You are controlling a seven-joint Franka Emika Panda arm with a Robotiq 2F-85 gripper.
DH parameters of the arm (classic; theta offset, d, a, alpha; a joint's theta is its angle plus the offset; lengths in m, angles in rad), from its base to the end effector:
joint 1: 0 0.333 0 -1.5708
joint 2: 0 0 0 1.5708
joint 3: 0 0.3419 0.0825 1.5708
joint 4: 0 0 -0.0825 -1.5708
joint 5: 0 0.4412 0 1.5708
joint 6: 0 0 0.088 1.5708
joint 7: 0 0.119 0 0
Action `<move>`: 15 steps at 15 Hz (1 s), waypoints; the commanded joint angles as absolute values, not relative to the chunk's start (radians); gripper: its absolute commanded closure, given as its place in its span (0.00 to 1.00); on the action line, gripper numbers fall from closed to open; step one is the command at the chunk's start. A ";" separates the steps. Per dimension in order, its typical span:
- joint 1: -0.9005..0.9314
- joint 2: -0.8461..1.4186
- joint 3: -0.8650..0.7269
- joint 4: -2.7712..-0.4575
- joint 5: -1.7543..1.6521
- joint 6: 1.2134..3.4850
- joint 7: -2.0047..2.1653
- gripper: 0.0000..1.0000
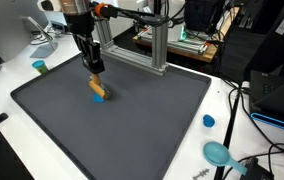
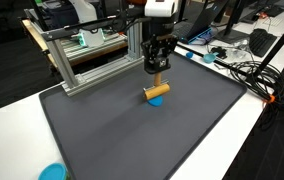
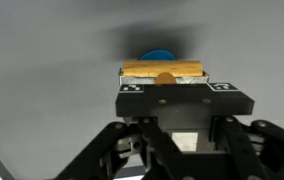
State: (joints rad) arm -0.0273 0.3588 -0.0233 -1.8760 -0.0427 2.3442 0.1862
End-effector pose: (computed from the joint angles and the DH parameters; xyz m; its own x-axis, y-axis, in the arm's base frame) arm 0.6952 -0.0354 0.3086 0.9725 -0.2027 0.1144 -0.2064 -0.9782 0.0210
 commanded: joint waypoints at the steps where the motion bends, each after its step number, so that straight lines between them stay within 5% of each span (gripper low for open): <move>1: -0.022 0.386 -0.042 -1.855 -0.033 2.382 0.189 0.78; 15: 0.055 0.482 -0.112 -1.796 -0.193 2.239 0.274 0.78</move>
